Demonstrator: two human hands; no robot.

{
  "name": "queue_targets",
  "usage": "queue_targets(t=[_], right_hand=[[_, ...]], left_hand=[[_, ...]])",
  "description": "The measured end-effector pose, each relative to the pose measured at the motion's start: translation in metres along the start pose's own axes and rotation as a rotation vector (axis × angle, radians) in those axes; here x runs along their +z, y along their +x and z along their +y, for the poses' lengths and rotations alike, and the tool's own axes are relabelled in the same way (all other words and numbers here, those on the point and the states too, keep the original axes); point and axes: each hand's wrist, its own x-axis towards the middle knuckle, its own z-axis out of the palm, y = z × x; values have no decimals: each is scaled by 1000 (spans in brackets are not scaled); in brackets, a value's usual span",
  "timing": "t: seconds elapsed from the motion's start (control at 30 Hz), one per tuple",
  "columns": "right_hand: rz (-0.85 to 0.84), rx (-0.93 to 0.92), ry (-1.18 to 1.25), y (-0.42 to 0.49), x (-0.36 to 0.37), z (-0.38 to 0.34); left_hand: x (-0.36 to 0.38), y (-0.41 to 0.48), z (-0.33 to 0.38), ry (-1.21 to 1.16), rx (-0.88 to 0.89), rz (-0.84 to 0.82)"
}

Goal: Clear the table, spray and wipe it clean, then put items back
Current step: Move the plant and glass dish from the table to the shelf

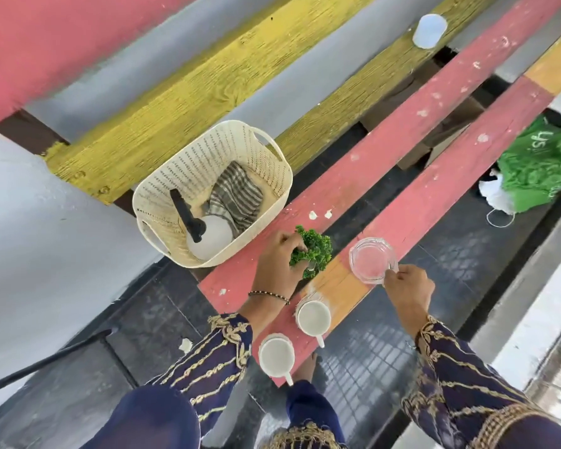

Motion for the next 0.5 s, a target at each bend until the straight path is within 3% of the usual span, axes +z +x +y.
queue_targets(t=[0.23, 0.5], right_hand=[[-28, 35, 64, 18, 2, 5], [-32, -132, -38, 35, -16, -13]], left_hand=[[21, 47, 12, -17, -42, 39], [38, 87, 18, -25, -66, 96]])
